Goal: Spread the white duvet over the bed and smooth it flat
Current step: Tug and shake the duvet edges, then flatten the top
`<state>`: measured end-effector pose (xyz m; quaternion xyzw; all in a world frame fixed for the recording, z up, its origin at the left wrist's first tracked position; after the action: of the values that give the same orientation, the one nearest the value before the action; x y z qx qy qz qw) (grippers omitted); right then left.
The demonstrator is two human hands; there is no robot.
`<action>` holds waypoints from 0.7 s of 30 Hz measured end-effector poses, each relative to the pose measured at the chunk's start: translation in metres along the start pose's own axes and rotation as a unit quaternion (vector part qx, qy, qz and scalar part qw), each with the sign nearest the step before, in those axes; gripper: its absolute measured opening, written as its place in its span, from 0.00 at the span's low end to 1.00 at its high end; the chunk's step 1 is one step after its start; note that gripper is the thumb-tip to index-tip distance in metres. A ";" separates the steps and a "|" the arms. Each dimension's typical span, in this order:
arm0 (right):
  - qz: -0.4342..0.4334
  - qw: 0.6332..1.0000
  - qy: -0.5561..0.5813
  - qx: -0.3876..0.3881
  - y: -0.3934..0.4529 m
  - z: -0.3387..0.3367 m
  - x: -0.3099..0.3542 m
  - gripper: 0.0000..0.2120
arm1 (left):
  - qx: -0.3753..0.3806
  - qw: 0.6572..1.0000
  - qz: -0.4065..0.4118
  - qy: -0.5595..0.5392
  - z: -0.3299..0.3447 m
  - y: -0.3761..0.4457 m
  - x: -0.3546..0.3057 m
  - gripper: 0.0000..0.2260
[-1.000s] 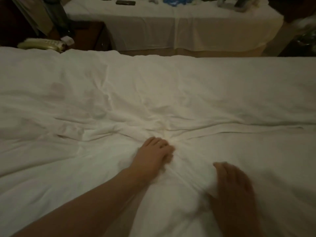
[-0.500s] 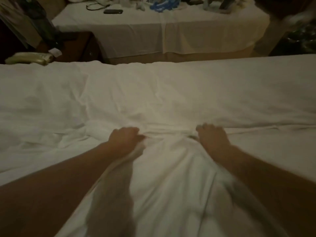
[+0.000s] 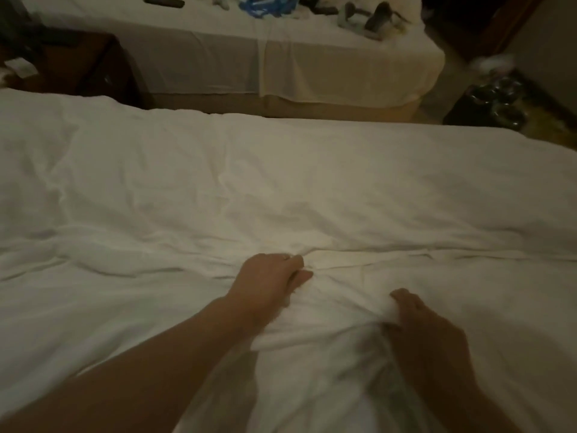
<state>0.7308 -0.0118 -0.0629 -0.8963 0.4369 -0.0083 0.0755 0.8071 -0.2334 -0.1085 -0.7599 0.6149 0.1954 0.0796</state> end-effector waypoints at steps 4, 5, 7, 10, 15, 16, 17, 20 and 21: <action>-0.073 0.975 0.068 -0.196 0.044 -0.044 -0.032 0.09 | -0.098 0.990 -0.100 -0.017 -0.033 0.009 -0.021 0.20; -0.089 0.970 0.049 -0.221 0.060 -0.048 -0.032 0.07 | -0.124 0.984 -0.125 -0.008 -0.037 0.010 -0.019 0.21; -0.093 0.989 -0.005 -0.114 0.100 -0.024 -0.026 0.06 | -0.073 0.980 -0.182 0.029 -0.023 0.017 -0.007 0.21; -0.062 0.993 0.020 0.098 0.131 0.037 -0.015 0.12 | 0.075 0.962 -0.245 0.092 0.027 0.030 -0.006 0.24; -0.080 0.994 0.071 0.016 0.069 0.046 -0.034 0.32 | 0.073 0.996 -0.022 0.052 0.058 0.063 -0.092 0.26; -0.091 0.993 0.078 0.009 0.045 0.043 -0.048 0.39 | 0.095 0.992 0.029 0.079 0.064 0.067 -0.106 0.25; -0.095 0.993 0.073 0.007 0.023 0.047 -0.066 0.45 | 0.107 0.988 0.049 0.098 0.067 0.070 -0.112 0.25; -0.082 0.995 0.056 -0.015 -0.010 0.043 -0.125 0.37 | 0.125 0.986 0.007 0.106 0.072 0.075 -0.114 0.30; -0.072 0.995 0.073 -0.021 -0.003 0.031 -0.137 0.29 | 0.115 0.989 -0.006 0.095 0.072 0.073 -0.117 0.28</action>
<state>0.6512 0.1015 -0.0865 -0.9237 0.3760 -0.0697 0.0236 0.7023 -0.1187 -0.1192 -0.7646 0.6332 0.0498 0.1092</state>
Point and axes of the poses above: each hand's wrist, its own y-axis towards the middle knuckle, its own z-axis out of the palm, x = y × z, the point moved 3 cm from there along y, towards the middle knuckle, and after that the axes turned 2 degrees about -y, right-handed, at the moved point
